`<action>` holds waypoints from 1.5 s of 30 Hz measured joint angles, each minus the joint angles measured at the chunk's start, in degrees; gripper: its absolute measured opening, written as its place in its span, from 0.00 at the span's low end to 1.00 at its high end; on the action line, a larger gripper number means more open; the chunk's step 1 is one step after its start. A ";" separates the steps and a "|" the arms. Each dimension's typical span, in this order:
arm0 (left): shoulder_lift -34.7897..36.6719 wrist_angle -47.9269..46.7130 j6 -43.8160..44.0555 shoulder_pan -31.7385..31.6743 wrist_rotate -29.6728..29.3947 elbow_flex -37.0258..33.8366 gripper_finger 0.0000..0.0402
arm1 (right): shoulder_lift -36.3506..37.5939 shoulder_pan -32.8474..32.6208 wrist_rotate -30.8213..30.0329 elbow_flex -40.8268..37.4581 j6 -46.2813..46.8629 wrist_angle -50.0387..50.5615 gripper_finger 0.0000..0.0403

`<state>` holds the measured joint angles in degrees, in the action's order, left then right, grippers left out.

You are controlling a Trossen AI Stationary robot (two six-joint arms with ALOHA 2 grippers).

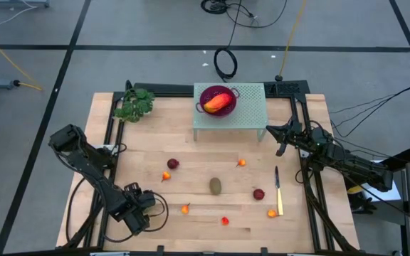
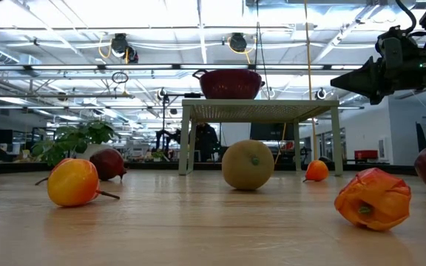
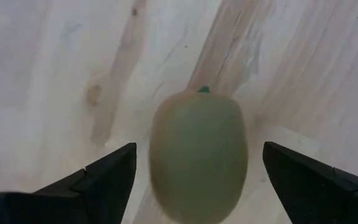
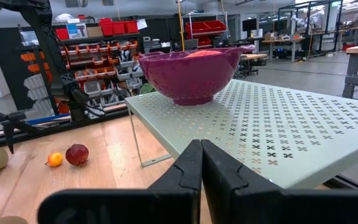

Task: Pick & Place Fruit
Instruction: Put the kiwi in the violet strainer bowl on the shelf

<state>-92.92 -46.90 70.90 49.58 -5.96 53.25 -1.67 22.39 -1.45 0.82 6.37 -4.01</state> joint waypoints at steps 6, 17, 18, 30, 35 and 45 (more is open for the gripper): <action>0.00 4.60 0.08 -0.64 0.38 -3.34 0.86 | 0.00 0.00 0.00 -0.01 0.00 0.00 0.00; 0.00 5.15 -3.21 -0.83 1.45 -3.75 0.59 | -0.01 0.00 -0.01 -0.02 0.00 0.00 0.00; 0.00 5.21 -2.91 -0.81 1.43 -3.75 0.56 | -0.02 0.00 0.00 -0.02 0.00 0.00 0.00; 0.48 1.17 -3.30 -0.81 -3.40 -2.14 0.49 | 0.00 0.00 0.00 -0.02 0.00 0.00 0.00; 3.42 -5.12 -3.29 -2.78 -7.61 0.48 0.49 | 0.00 0.00 -0.02 -0.01 0.00 0.00 0.00; 15.58 -5.97 -4.66 -14.24 -24.13 5.60 0.49 | 0.00 0.00 -0.16 0.00 0.00 0.00 0.00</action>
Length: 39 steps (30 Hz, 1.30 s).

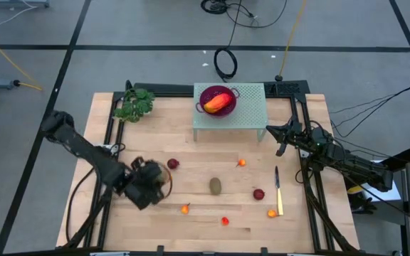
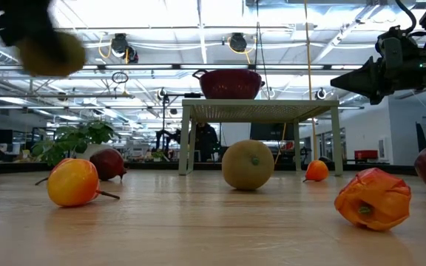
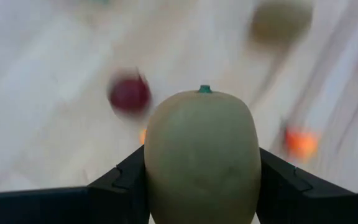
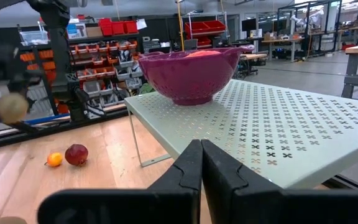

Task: Pick & Place Fruit
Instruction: Put the kiwi in the violet strainer bowl on the shelf

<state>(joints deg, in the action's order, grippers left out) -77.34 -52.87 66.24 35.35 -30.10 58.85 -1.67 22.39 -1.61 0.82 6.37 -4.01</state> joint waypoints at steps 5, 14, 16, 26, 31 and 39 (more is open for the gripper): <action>1.76 0.72 -9.02 -9.64 -5.46 6.43 0.49 | -0.01 0.00 -0.06 -0.01 0.00 0.00 0.00; 0.56 16.11 -32.10 -26.89 -6.20 16.82 0.49 | -0.01 0.00 -0.06 -0.02 0.00 -0.02 0.00; -0.09 19.50 -35.32 -30.07 -6.21 18.52 0.49 | -0.01 0.00 -0.05 -0.02 0.00 -0.01 0.00; -11.39 30.10 -45.47 -39.63 -5.98 29.19 0.49 | -0.02 0.00 0.13 0.00 0.00 -0.48 0.00; -18.52 30.44 -47.48 -41.70 -5.89 35.64 0.49 | -0.02 0.00 0.12 -0.01 0.00 -0.48 0.00; -27.07 28.30 -54.86 -45.11 -4.28 43.43 0.49 | -0.02 0.00 0.14 0.00 0.00 -0.46 0.00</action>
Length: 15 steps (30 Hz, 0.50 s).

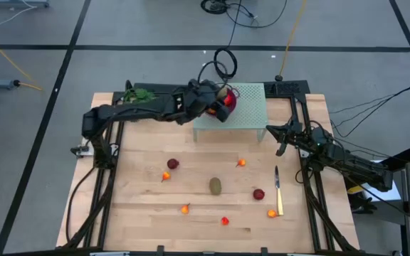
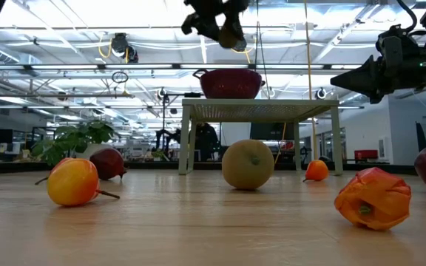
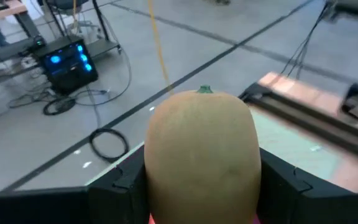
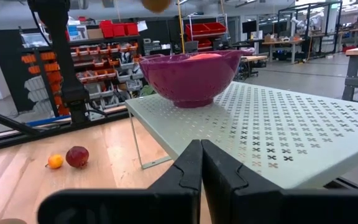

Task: Pick & Place Fruit
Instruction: Put the kiwi in the violet strainer bowl on the shelf

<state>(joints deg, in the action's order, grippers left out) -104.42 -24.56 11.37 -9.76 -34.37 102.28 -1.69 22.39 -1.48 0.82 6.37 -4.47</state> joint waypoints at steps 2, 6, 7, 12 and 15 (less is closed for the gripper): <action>-0.99 -0.22 -1.38 -0.99 0.00 0.37 0.49 | 0.00 0.00 0.02 0.00 0.00 0.00 0.00; -1.76 -1.59 -2.76 -3.30 2.64 0.37 0.49 | 0.00 0.00 0.00 -0.02 0.00 0.00 0.00; -1.78 -2.17 -2.72 -3.97 3.33 0.37 0.49 | 0.00 0.00 0.00 -0.01 0.00 0.00 0.00; -1.84 -5.36 -1.46 -6.99 7.90 0.37 0.49 | 0.00 0.00 -0.09 -0.02 0.00 0.00 0.00; -1.84 -6.86 -0.57 -7.97 9.32 0.37 0.49 | 0.00 0.00 -0.12 -0.02 0.00 0.00 0.00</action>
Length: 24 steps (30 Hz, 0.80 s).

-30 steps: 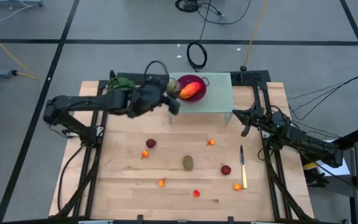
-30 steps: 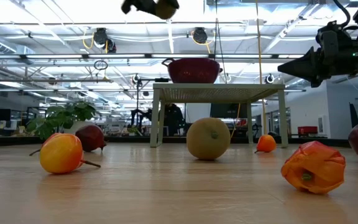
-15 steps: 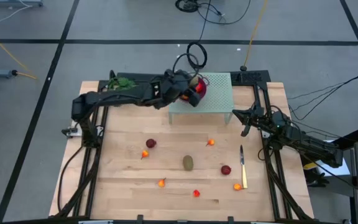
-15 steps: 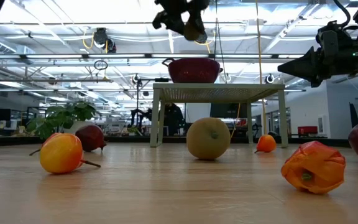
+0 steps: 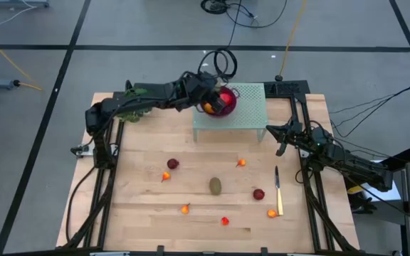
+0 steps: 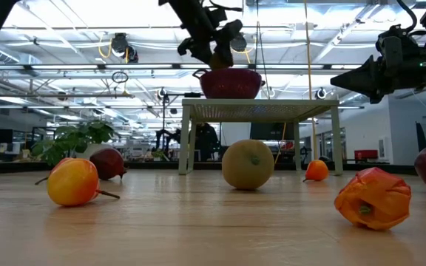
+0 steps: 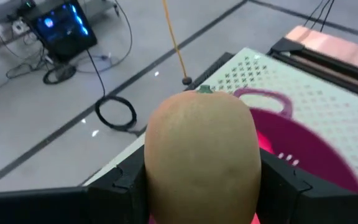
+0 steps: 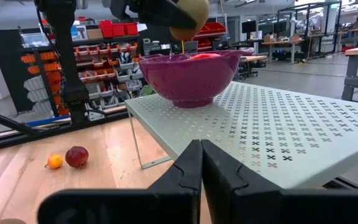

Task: Pick & Place Fruit
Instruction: Put the kiwi in the violet strainer bowl on the shelf

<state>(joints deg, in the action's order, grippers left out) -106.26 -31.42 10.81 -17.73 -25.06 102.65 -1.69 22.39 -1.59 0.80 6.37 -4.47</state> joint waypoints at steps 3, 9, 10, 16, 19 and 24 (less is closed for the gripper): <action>0.00 -0.02 0.11 -0.35 2.20 0.00 0.49 | 0.00 0.00 -0.05 -0.01 0.00 0.00 0.00; -0.86 -0.43 -1.73 0.69 2.89 -0.03 0.49 | 0.00 0.00 -0.08 0.01 0.00 0.02 0.00; -1.17 -0.55 -2.16 0.60 2.24 -0.07 0.49 | 0.00 0.00 -0.10 0.01 0.00 0.01 0.00; -1.57 -0.30 -0.51 -0.94 1.46 -0.06 0.49 | 0.02 0.00 -0.10 0.00 0.00 0.22 0.00; -1.57 -0.39 0.07 -1.10 1.51 -0.07 0.49 | 0.02 0.00 -0.10 0.01 -0.01 0.09 0.00; -1.72 -0.47 0.27 -1.33 3.17 -0.07 0.50 | 0.02 0.00 -0.10 0.02 -0.02 0.07 0.00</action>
<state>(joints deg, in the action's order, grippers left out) -107.98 -31.89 11.08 -19.06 -21.89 102.59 -1.67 22.39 -1.69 0.82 6.35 -4.40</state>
